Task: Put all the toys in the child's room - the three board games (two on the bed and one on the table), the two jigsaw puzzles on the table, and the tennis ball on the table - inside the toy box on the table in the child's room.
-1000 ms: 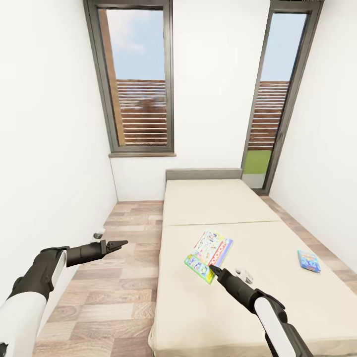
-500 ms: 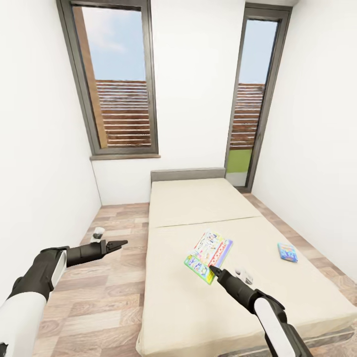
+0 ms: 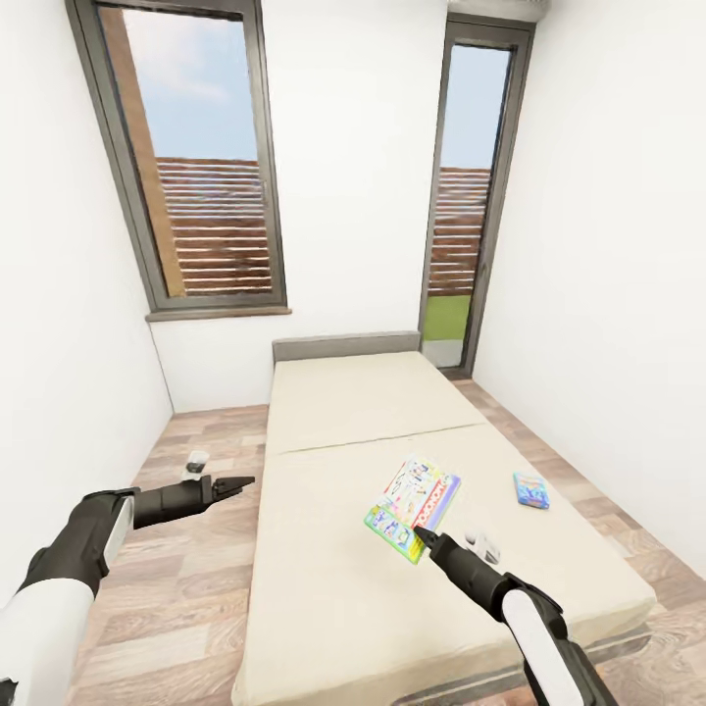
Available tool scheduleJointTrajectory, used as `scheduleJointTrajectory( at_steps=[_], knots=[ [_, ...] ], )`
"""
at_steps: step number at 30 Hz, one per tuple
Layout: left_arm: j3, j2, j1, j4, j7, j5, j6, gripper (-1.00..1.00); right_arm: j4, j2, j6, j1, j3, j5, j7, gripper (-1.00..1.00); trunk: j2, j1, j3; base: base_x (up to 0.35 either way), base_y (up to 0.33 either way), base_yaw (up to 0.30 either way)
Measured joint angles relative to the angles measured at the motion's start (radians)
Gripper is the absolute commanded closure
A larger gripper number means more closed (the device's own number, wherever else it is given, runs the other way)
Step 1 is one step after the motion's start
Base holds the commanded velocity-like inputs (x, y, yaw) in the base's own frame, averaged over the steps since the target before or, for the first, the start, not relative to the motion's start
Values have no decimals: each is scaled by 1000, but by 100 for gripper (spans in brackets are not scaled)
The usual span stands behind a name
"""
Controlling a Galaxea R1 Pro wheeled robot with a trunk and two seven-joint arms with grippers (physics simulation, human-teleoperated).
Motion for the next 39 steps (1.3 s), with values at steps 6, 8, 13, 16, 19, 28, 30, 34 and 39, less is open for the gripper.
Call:
scheduleJointTrajectory(
  at_steps=[6, 8, 13, 16, 19, 28, 30, 34, 39],
  knots=[
    [0, -1, 0, 0, 0, 0, 0, -100, 20, 0, 0, 0, 0, 1, 0, 100, 0, 0, 3, -9, -285, -232],
    [1, -1, 0, 0, 0, 0, 0, -100, 21, 0, -1, 0, 0, 0, 0, 100, 0, 0, 4, -11, -250, -57],
    [1, -1, 0, 0, 0, -1, 0, -100, 22, 1, -1, 0, 0, -2, 0, 100, 0, 0, 1, -2, -236, -15],
    [1, -2, 0, 0, 0, 0, 0, -100, 22, 1, 0, 0, -1, -5, -1, 100, 0, 0, -3, 0, -233, -72],
    [1, -5, 0, 0, 0, -1, 0, -100, 22, 1, -1, 0, -1, -7, -1, 100, 0, 0, -8, 0, -232, -122],
    [0, -11, 0, 0, 0, -1, 0, -100, 30, 2, -1, 0, -1, -8, -1, 100, 0, 0, -18, 0, -232, -191],
    [0, -12, 0, 0, 0, -1, 0, -100, 32, 2, -1, 0, -1, -8, -1, 100, 0, 0, -21, 0, -225, -219],
    [0, -12, 0, 0, 0, -1, 0, -100, 46, 1, -1, 0, -2, -7, -1, 100, 0, 0, -25, 0, -183, -221],
    [0, -12, 0, 0, 1, -1, 0, -100, 55, 1, -2, 0, -2, -8, -1, 100, 0, 0, -29, 0, -70, -223]
  ],
)
